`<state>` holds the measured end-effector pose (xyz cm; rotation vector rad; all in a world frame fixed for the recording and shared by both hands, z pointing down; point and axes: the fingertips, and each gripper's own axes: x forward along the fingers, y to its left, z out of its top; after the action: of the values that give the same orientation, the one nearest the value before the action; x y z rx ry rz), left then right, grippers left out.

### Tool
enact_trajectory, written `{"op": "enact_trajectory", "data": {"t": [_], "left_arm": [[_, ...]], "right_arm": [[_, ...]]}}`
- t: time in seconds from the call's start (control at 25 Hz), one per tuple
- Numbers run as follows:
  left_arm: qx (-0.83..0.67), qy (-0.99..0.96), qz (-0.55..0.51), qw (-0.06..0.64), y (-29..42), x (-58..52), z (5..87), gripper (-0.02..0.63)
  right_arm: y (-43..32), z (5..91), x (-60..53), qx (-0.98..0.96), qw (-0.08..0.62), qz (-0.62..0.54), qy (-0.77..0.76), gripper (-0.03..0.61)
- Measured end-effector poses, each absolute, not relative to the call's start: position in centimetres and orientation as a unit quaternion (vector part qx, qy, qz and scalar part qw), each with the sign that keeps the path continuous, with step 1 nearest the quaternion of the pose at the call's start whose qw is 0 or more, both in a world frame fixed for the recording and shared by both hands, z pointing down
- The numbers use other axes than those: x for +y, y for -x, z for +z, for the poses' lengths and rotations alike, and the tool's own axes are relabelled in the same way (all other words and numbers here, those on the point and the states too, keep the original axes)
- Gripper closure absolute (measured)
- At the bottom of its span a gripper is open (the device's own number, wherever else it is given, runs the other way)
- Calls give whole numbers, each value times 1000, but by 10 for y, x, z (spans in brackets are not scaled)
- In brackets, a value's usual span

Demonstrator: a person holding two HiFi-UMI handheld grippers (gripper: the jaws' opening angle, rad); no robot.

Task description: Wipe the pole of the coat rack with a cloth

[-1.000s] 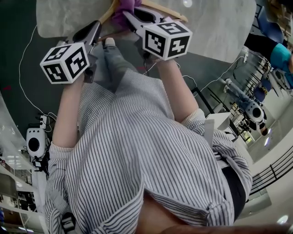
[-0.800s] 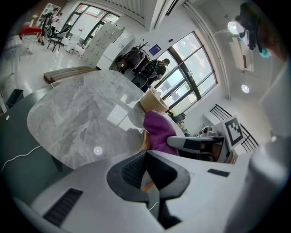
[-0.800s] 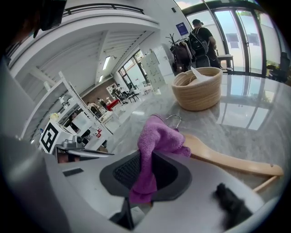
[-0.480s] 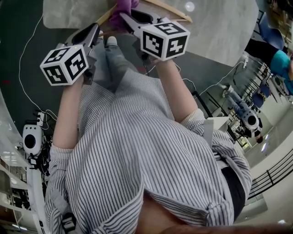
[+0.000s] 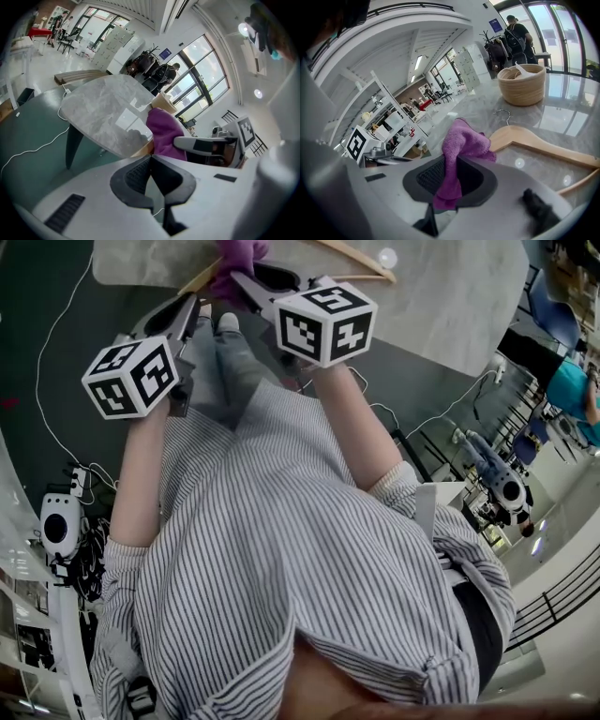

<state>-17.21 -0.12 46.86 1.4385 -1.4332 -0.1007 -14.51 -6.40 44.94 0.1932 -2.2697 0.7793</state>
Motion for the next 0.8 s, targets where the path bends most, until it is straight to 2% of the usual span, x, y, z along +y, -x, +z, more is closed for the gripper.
{"op": "enact_trajectory", "data": {"t": [0.8], "left_arm": [[-623,-572,-63,529,173,49,475,603]], "right_arm": [[168,442,-5,-888,361,285,-15,508]]}}
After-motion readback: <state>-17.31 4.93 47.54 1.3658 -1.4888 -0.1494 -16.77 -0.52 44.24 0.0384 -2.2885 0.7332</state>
